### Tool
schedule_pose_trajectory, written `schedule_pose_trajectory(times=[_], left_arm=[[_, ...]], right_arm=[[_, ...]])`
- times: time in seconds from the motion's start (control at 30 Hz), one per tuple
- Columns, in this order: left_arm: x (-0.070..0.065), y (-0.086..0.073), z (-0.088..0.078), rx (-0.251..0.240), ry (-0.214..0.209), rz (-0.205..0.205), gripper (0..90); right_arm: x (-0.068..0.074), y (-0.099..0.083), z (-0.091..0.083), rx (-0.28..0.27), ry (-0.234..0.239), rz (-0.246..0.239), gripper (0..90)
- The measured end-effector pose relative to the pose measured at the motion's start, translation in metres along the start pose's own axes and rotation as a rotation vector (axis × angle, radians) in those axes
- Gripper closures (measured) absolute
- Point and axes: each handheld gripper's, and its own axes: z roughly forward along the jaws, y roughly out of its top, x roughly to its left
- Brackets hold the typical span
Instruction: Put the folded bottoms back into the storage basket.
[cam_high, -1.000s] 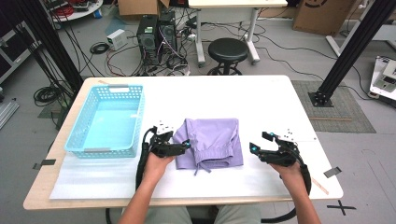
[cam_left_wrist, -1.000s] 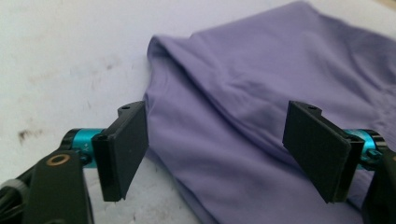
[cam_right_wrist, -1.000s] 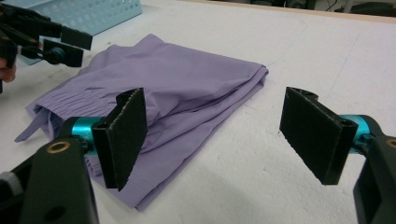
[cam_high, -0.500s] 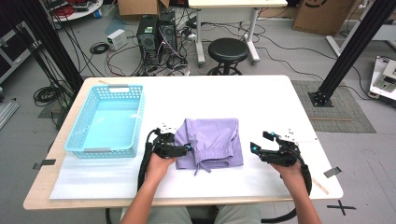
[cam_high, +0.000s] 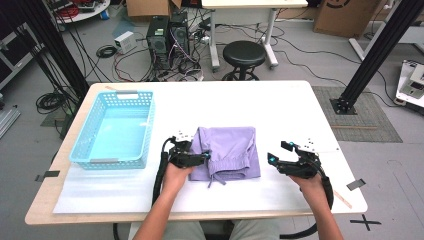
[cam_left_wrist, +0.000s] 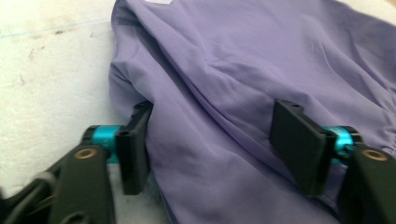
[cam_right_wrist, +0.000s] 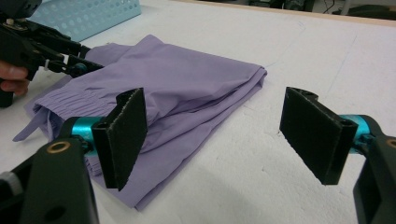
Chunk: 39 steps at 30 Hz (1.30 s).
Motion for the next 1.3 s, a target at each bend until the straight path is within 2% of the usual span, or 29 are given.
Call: schedule_pose_trajectory(times=[0.1,0.17,0.23,0.3,0.43,0.47,0.53,0.6,0.67,0.73,0.77,0.83,0.87,0.93,1.0,1.07,1.17,1.23,1.3], left_arm=[[-0.004,0.001,0.002,0.003,0.030,0.013,47.2],[-0.006,0.001,0.003,0.005,0.058,0.006,53.0],[-0.011,0.001,0.004,0.003,0.117,0.026,60.6],[-0.014,0.001,0.005,0.009,0.134,0.051,65.0],[-0.019,0.001,0.006,-0.002,0.111,0.073,77.9],[-0.019,0.001,0.005,-0.008,0.102,0.067,83.3],[-0.018,0.002,0.004,-0.045,0.053,0.023,85.0],[-0.018,0.002,0.003,-0.070,0.022,0.001,85.6],[-0.019,0.004,0.000,-0.109,-0.020,-0.003,85.6],[-0.019,0.004,-0.001,-0.119,-0.036,-0.010,84.6],[-0.018,0.004,-0.001,-0.115,-0.044,-0.026,81.4],[-0.015,0.004,0.001,-0.101,-0.042,-0.064,62.5],[-0.013,0.003,0.001,-0.097,-0.042,-0.082,56.4],[-0.009,0.003,0.001,-0.097,-0.041,-0.130,47.2],[-0.007,0.003,0.001,-0.102,-0.021,-0.148,44.8],[-0.006,0.003,0.002,-0.105,0.017,-0.137,40.5],[-0.005,0.004,0.004,-0.098,0.074,-0.106,40.5],[-0.005,0.004,0.008,-0.073,0.076,-0.108,40.6],[-0.006,0.005,0.009,-0.069,0.074,-0.100,40.7]], right_arm=[[0.000,0.000,0.000,0.001,0.000,0.001,23.6],[0.000,0.000,0.000,0.003,0.002,0.005,23.5],[0.001,0.000,0.000,0.003,0.003,0.002,23.5],[0.001,0.000,0.000,0.004,0.001,0.004,23.5],[0.000,0.000,0.000,0.005,0.001,0.004,23.6],[0.000,0.000,0.000,0.004,0.001,0.002,23.5],[0.000,0.000,-0.001,0.002,0.000,0.002,23.5],[0.000,-0.001,-0.001,0.004,0.001,0.006,23.6],[-0.001,-0.001,-0.001,0.003,0.000,0.005,23.5],[-0.001,-0.001,-0.001,0.006,-0.002,0.009,23.6],[-0.001,-0.002,-0.002,0.005,-0.003,0.008,23.6],[-0.001,-0.002,-0.002,0.004,-0.005,0.003,23.6],[-0.001,-0.002,-0.002,0.005,-0.004,0.005,23.6],[0.000,-0.002,-0.002,0.007,-0.002,0.008,23.6],[0.000,-0.002,-0.002,0.007,-0.002,0.004,23.6],[0.000,-0.002,-0.002,0.007,-0.002,0.003,23.6],[0.000,-0.002,-0.002,0.009,-0.001,0.003,23.6],[0.000,-0.002,-0.001,0.009,0.000,0.006,23.6],[0.000,-0.002,0.000,0.010,-0.002,0.001,23.6]])
